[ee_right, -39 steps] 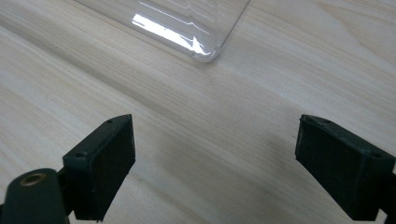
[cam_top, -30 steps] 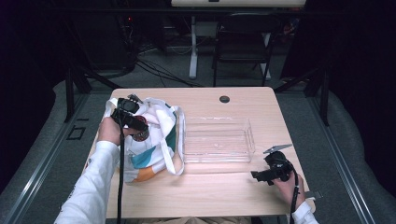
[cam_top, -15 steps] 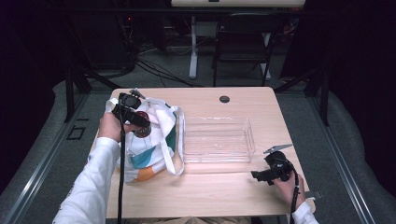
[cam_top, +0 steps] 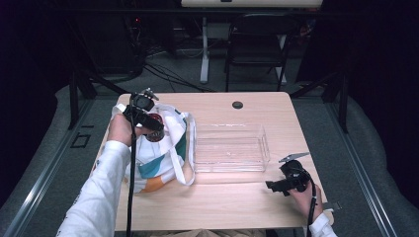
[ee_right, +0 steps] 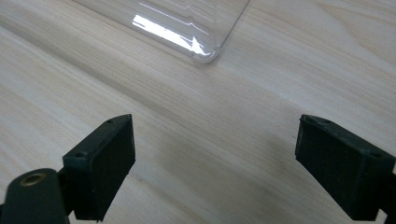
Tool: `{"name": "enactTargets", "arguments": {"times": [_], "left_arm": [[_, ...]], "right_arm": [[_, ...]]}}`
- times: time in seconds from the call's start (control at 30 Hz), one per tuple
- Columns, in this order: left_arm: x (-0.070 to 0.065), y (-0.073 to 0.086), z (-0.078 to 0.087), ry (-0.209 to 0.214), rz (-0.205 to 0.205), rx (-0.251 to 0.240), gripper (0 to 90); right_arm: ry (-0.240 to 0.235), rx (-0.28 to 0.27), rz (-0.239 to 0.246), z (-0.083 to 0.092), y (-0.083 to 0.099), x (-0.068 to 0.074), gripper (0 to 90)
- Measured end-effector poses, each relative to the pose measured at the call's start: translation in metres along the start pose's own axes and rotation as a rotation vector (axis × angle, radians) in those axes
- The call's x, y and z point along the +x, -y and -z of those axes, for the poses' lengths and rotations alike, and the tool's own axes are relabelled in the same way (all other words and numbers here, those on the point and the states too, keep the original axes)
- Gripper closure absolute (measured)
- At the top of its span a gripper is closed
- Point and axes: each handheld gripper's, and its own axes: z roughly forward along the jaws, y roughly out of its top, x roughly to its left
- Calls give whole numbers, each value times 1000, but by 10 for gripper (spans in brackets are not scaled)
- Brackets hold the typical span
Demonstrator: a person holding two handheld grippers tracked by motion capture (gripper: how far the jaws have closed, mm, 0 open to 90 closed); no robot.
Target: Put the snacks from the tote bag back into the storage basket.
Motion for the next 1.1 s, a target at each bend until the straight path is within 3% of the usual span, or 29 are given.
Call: {"name": "enactTargets", "arguments": {"times": [0.2, 1.1], "left_arm": [[-3, -5, 3, 12, 4, -14, 259], [-35, -40, 15, 44, -73, -39, 260]], "right_arm": [[-1, 1, -1, 0, 0, 0, 117], [0, -11, -3, 1, 0, 0, 116]]}}
